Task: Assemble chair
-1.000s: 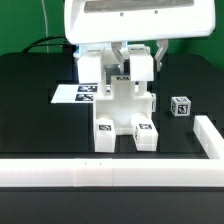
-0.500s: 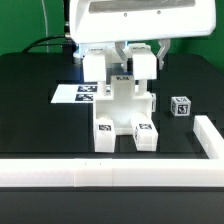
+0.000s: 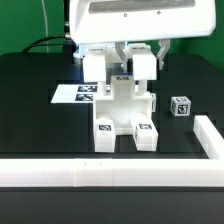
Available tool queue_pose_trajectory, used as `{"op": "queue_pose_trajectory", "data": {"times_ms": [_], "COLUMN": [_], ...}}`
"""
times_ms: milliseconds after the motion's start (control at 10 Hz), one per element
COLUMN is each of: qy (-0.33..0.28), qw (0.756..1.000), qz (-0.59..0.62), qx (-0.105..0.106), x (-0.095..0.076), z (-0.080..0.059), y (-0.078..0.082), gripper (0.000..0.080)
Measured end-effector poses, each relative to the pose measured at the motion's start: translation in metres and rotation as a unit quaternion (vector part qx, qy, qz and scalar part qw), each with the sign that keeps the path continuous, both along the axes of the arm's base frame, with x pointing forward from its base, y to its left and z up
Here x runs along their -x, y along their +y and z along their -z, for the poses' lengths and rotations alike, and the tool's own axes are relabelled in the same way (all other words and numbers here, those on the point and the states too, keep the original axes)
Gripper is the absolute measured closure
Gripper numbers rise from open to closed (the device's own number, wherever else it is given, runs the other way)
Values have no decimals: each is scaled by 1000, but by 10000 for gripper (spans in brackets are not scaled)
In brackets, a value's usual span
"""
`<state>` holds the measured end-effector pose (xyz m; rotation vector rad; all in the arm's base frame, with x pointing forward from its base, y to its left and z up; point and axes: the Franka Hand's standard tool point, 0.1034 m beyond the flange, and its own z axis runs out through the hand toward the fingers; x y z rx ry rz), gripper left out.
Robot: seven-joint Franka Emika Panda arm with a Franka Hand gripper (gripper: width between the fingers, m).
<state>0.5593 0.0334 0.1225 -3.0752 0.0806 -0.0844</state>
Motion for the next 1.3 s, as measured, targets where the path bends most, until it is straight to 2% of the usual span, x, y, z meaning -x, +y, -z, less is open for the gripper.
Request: {"op": "queue_pose_trajectory", "data": {"times_ms": [700, 1100, 1300], "qy": [-10, -16, -29], "qw": [1000, 1000, 1000], "qz": [0, -2, -3], "qx": [5, 1, 3], "x": [-4, -3, 0], "z": [4, -6, -6], "y": [-1, 2, 4], "gripper": [511, 511, 511]}}
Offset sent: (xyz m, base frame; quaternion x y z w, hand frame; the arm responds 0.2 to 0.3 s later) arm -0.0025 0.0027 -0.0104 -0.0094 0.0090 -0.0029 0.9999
